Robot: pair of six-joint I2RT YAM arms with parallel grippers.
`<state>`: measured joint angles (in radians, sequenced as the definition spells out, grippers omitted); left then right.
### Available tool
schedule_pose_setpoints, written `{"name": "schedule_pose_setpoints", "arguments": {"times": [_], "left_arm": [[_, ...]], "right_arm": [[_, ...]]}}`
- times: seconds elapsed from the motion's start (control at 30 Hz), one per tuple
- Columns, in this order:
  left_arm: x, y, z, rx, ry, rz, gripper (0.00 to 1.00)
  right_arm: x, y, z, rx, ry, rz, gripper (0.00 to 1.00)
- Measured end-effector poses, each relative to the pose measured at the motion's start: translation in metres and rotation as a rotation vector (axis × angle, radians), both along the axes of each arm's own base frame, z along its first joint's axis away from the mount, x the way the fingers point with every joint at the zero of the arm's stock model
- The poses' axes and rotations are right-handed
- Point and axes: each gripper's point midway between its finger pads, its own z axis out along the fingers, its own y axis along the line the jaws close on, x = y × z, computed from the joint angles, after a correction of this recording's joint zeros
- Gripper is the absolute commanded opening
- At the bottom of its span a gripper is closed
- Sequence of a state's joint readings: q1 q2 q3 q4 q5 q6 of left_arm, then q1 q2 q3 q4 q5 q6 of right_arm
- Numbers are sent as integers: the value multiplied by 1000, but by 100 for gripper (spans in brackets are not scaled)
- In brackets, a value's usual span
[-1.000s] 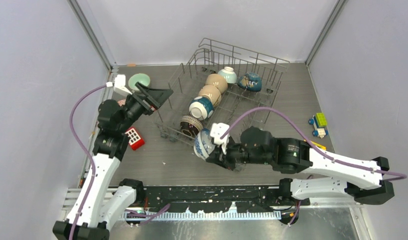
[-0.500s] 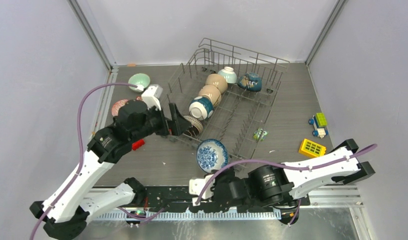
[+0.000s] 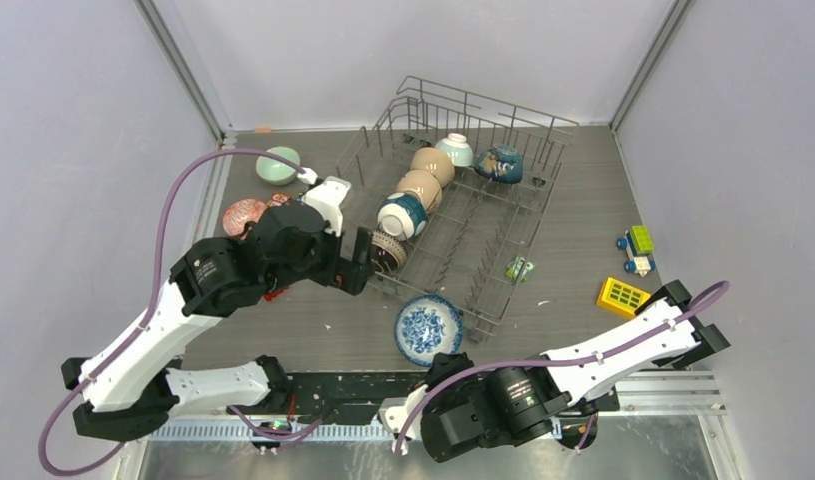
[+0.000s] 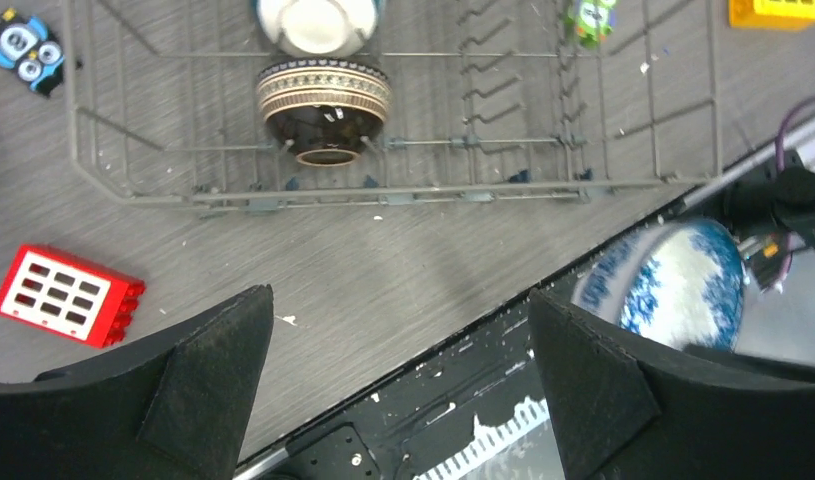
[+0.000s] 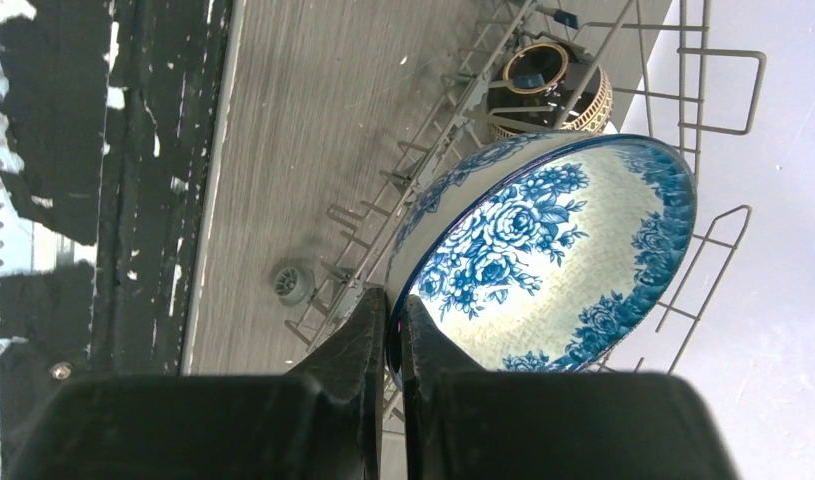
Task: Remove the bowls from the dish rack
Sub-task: Place the bowl at the center of the board.
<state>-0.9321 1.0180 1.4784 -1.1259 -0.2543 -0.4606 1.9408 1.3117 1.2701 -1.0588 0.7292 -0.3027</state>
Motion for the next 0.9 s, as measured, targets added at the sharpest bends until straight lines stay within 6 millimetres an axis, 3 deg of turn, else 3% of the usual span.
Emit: {"name": "schedule_pose_setpoints", "arguments": {"times": [0.2,0.4,0.53,0.9], "left_arm": [[-34,-33,8,94,-38,-201,100],[-60,-73,-18,296,-57,-354,97],[-59,-78,-34,377,-46,-362,94],[-67,-87,-41,410,-17,-430,88]], "right_arm": [[-6,-5,-11,-84,-19,38,1],[-10,-5,-15,-116,-12,65,1],[-11,-6,-16,-131,-19,77,1],[-14,-4,-16,-155,-35,107,1]]}}
